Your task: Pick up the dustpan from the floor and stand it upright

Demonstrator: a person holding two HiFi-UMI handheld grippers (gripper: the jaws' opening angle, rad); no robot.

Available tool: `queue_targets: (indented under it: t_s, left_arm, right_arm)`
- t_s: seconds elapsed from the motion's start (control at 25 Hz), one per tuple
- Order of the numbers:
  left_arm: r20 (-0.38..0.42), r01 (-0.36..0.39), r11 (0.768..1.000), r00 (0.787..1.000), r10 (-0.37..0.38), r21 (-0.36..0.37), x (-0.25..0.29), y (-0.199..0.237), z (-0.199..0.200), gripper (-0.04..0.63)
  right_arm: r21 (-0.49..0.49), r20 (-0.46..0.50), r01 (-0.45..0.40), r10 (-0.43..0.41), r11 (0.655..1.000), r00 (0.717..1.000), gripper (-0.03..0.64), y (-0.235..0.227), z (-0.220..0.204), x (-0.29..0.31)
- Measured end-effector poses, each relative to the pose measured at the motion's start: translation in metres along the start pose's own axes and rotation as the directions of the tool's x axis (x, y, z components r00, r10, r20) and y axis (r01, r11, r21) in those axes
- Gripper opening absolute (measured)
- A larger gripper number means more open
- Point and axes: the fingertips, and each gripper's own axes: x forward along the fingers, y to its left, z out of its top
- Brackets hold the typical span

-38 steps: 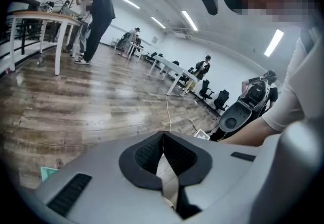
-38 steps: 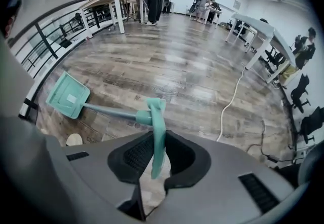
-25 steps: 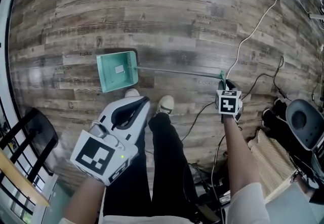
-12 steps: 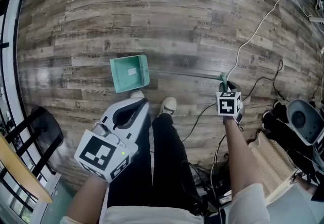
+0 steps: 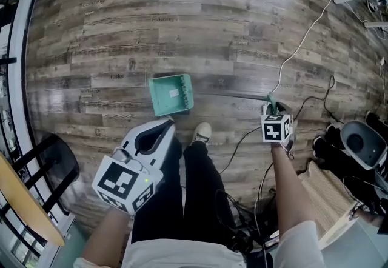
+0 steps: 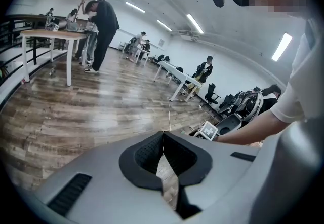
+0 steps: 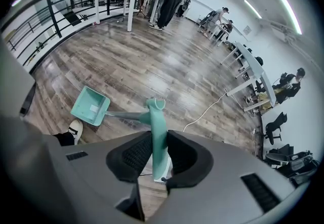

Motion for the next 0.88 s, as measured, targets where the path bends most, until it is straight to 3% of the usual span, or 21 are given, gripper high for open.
queue_targets:
  t_s: [0.32, 0.88]
  left_arm:
    - [0.018, -0.021, 1.0, 1.0, 0.021, -0.017, -0.024, -0.005, -0.006, 0.024]
    - [0.04, -0.013, 0.999, 0.999, 0.015, -0.032, -0.048, -0.016, -0.006, 0.025]
  right_arm:
    - [0.016, 0.027, 0.006, -0.006, 1.0, 1.0, 0.109, -0.008, -0.004, -0.037]
    - [0.037, 0.065, -0.121, 0.119, 0.992, 0.991, 0.114, 0.037, 0.014, -0.081]
